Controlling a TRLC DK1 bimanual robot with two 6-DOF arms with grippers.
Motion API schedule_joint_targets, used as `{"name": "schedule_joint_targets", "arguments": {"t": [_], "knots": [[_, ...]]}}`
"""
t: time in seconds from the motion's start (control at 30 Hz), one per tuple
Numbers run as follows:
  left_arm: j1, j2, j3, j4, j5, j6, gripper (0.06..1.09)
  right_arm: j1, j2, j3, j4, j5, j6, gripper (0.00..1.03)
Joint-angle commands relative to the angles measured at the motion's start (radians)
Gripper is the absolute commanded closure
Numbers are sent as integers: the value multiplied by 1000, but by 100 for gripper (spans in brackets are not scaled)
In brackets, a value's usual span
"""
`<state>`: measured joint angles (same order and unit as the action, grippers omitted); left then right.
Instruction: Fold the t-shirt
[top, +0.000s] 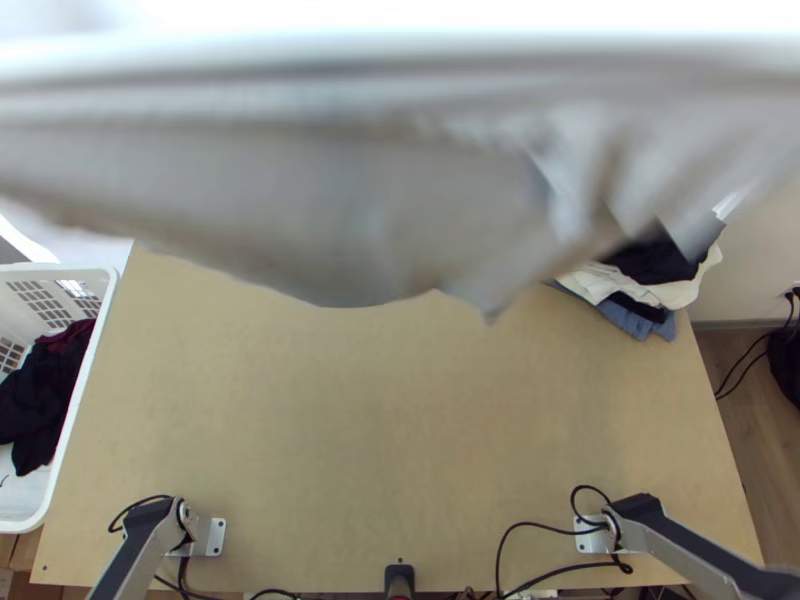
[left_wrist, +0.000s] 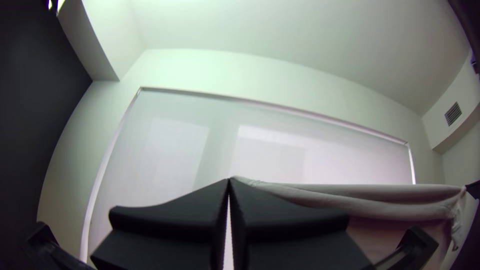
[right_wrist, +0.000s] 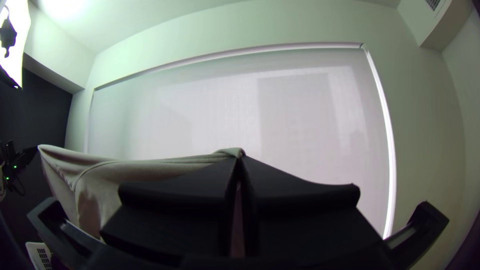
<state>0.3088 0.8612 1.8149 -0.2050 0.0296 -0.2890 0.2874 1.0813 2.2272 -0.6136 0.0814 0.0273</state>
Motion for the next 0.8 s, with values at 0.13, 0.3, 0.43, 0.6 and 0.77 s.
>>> {"name": "schedule_joint_targets", "arguments": {"t": [0.13,0.3,0.43,0.6,0.77], "knots": [[18,-116,-58,-22,-39,17,105,-16,-132,-11,-170,50,25,100],[12,-180,-198,-60,-28,13,105,-14,-185,-176,-190,50,99,100],[10,-271,-410,-76,-11,10,105,-13,-267,-442,-104,49,157,100],[7,-395,-710,-102,39,48,105,1,-342,-782,2,43,237,100],[-4,-507,-1031,-123,67,56,105,7,-380,-1129,129,11,316,100]]}}
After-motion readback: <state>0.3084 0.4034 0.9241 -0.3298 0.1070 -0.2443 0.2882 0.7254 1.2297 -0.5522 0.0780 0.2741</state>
